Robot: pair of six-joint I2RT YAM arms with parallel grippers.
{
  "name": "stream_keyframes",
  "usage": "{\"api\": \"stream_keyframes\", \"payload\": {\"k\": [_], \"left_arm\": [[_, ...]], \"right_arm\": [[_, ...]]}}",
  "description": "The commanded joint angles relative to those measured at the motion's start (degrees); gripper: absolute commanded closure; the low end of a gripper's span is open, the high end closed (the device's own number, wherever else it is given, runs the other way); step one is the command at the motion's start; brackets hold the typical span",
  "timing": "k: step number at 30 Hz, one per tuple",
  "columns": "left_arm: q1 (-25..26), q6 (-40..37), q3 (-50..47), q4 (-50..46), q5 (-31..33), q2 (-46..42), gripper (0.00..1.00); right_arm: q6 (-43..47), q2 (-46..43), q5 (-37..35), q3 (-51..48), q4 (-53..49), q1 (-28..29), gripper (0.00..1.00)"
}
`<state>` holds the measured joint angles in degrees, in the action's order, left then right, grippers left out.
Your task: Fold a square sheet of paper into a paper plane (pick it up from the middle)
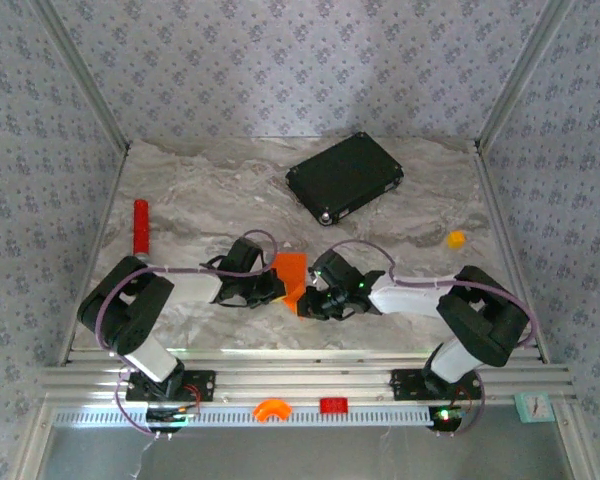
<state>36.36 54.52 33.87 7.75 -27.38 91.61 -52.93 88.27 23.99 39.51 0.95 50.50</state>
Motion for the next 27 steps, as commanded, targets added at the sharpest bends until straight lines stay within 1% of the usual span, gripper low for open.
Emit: {"api": "stream_keyframes", "payload": {"k": [1,5,9,14,20,27], "left_arm": [[-0.7,-1.2,-0.7,-5.3,4.7,1.1,1.00],[-0.8,-1.2,-0.8,-5.2,4.6,1.1,1.00],[-0.9,-1.3,-1.1,-5.3,4.7,0.7,1.00],[-0.9,-1.2,-1.2,-5.2,4.8,0.5,1.00],[-1.0,-1.3,-1.2,-5.5,4.8,0.3,1.00],[-1.0,-1.7,-1.2,-6.1,5.0,0.0,1.00]], "right_arm": [[1.1,0.4,-0.8,3.0,-1.1,-0.1,0.87],[0.9,1.5,-1.0,3.0,-1.1,-0.2,0.86],[-0.7,0.0,-2.1,0.9,-0.3,-0.4,0.85],[-0.6,-1.0,-0.5,0.9,0.5,-1.0,0.85],[-0.1,0.0,-1.4,2.4,-1.1,-0.8,0.91],[-1.1,0.5,-2.5,2.3,0.1,-0.3,0.94]]}}
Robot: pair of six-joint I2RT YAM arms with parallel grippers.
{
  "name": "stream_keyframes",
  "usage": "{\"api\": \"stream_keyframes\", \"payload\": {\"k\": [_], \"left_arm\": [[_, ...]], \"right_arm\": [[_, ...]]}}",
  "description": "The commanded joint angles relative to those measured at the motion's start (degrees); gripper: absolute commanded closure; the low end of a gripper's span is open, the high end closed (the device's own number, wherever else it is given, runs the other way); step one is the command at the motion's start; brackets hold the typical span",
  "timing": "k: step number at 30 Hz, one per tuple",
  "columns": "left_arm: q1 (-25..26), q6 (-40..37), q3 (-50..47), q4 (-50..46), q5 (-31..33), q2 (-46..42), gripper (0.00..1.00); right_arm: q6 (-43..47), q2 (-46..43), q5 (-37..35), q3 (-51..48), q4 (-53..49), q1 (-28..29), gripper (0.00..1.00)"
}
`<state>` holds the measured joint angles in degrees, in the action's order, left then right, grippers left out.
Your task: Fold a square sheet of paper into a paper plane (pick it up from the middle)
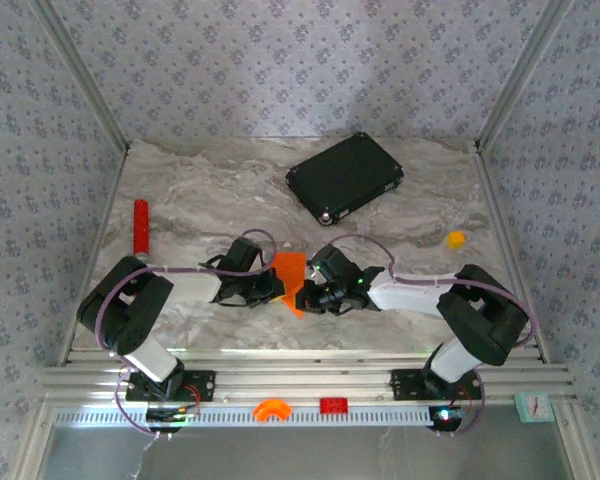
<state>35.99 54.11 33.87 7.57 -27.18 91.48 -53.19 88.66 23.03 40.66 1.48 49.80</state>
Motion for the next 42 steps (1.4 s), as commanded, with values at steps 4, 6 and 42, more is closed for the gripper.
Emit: {"api": "stream_keyframes", "payload": {"k": [4,6,42], "left_arm": [[-0.7,-1.3,-1.2,-6.1,4.9,0.1,1.00],[-0.7,-1.4,-1.1,-6.2,4.9,0.0,1.00],[-0.8,-1.6,-1.7,-6.6,5.1,-1.6,1.00]], "right_arm": [[-0.7,0.1,-1.8,1.1,-0.4,0.4,0.94],[-0.4,0.7,-1.2,1.5,-0.4,0.4,0.94],[1.3,10.4,-3.0,1.8,0.3,0.7,0.92]]}}
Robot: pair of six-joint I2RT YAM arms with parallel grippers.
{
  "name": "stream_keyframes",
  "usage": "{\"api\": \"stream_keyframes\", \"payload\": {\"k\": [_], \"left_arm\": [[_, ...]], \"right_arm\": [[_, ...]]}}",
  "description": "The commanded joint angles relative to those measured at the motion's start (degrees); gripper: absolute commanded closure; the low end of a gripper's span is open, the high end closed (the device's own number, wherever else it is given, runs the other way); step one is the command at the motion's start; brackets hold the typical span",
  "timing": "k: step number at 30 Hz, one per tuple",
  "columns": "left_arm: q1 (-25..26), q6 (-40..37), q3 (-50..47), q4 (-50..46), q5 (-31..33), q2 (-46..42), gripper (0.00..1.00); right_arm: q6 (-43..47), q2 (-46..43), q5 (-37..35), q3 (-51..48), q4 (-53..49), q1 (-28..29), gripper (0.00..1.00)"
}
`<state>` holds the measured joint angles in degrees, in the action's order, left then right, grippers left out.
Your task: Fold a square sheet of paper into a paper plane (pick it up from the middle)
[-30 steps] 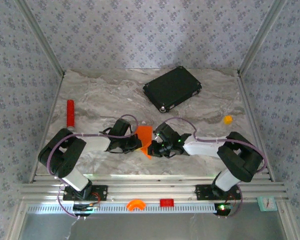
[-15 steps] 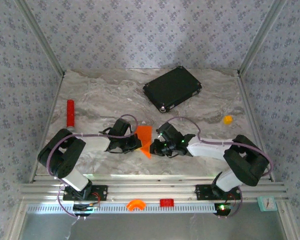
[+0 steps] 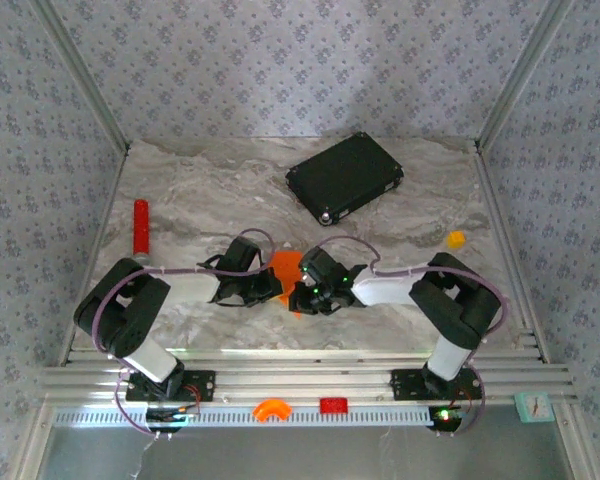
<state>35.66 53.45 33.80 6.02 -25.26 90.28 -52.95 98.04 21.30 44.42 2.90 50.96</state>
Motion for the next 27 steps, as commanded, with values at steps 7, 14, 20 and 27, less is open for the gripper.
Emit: {"api": "stream_keyframes", "payload": {"k": [7,14,20,27], "left_arm": [[-0.4,-1.1,-1.3,-4.8,3.0,0.1,1.00],[-0.4,-1.3,-0.8,-5.8,3.1,-0.5,1.00],[-0.4,-1.2,-1.1,-6.1,3.4,-1.1,1.00],[-0.5,-1.5,-0.2,-6.3,3.4,-0.3,1.00]], "right_arm": [[-1.5,-2.9,0.3,-8.3,1.9,-0.6,0.92],[0.0,-4.1,1.1,-2.6,1.5,-1.9,0.90],[0.1,2.0,2.0,-1.9,2.4,-2.1,0.88],[-0.4,2.4,1.5,-5.4,2.5,-2.0,0.92]]}}
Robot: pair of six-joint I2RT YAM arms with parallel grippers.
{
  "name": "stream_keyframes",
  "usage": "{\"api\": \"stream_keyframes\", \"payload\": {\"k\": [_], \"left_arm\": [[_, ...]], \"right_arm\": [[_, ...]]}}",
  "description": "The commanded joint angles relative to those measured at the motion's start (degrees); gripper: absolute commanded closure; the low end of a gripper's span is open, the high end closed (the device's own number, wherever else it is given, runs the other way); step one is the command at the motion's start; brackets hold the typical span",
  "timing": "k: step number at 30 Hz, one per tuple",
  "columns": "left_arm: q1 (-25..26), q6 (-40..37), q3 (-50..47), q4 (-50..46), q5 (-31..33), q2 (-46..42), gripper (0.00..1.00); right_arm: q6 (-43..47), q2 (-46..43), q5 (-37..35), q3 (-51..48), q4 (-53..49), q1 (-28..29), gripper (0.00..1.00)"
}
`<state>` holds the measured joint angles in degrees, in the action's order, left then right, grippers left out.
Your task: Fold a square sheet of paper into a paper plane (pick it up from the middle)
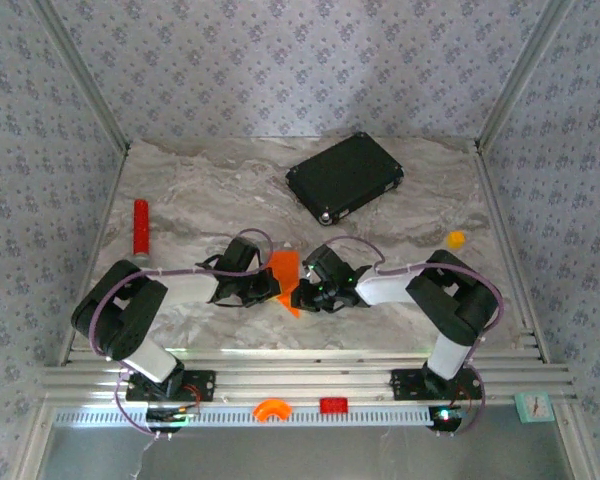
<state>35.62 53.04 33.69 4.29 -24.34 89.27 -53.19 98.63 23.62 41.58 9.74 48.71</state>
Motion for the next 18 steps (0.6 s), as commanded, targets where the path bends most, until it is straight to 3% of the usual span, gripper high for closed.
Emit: {"api": "stream_keyframes", "payload": {"k": [1,13,18], "left_arm": [[-0.4,-1.2,0.3,-4.6,2.3,1.1,1.00],[-0.4,-1.7,0.9,-5.0,1.2,-1.9,1.00],[0.6,-2.1,2.1,-5.3,0.0,-4.8,0.95]], "right_arm": [[-0.1,1.7,-0.8,-2.7,-4.3,0.3,0.92],[-0.5,2.2,-0.8,-2.0,-3.9,0.5,0.94],[-0.5,2.4,-0.9,-1.8,-4.3,0.4,0.94]]}}
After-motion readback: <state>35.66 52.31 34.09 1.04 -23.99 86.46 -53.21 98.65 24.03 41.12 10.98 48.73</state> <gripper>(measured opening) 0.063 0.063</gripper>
